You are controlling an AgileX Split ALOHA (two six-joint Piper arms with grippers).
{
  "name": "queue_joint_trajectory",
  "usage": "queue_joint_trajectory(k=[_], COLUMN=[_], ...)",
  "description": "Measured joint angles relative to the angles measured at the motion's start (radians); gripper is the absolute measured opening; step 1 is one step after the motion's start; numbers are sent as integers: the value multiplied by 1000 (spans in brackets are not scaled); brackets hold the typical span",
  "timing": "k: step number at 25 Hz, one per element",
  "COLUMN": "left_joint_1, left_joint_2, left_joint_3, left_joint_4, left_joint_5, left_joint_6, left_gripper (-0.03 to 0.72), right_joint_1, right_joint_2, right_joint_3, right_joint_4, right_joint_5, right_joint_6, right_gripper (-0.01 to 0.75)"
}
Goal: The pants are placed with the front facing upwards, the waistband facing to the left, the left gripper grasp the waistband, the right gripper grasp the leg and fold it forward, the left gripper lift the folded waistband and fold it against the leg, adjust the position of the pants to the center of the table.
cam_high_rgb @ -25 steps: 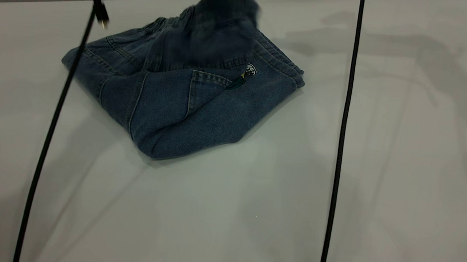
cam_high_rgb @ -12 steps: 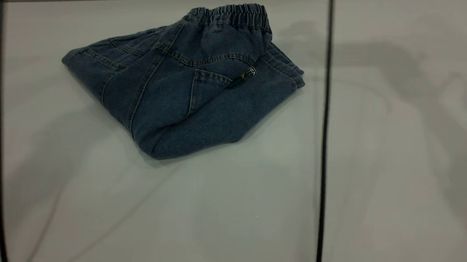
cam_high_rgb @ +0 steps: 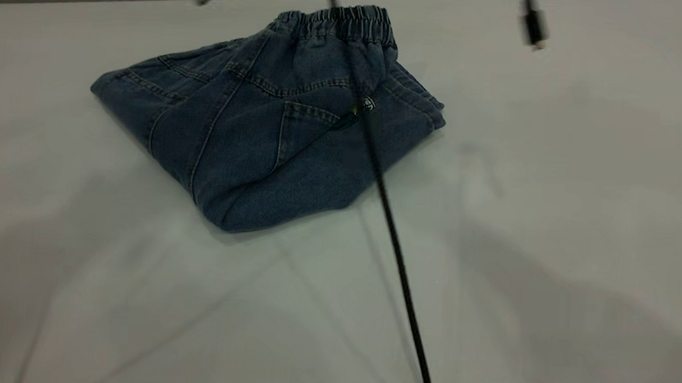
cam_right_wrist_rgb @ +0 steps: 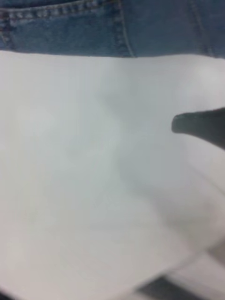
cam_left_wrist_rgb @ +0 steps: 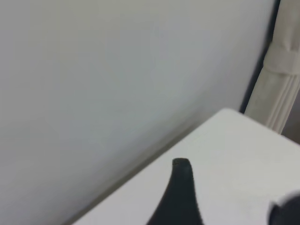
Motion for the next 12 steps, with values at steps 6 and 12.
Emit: queue_joint_trajectory(k=[6,12], left_joint_1=[0,-1], left_joint_2=[-2,-2], left_joint_3=[0,0], left_joint_4=[-14,-45], left_joint_5=[9,21], left_joint_6=[-3,-6], left_gripper=[573,573], right_joint_1=[109,105], right_joint_2=[22,95], right_joint_3=[-24,-84], right_joint_4=[-355,-487], right_joint_5=[-68,-84], right_joint_6=[244,280], right_gripper=[528,497])
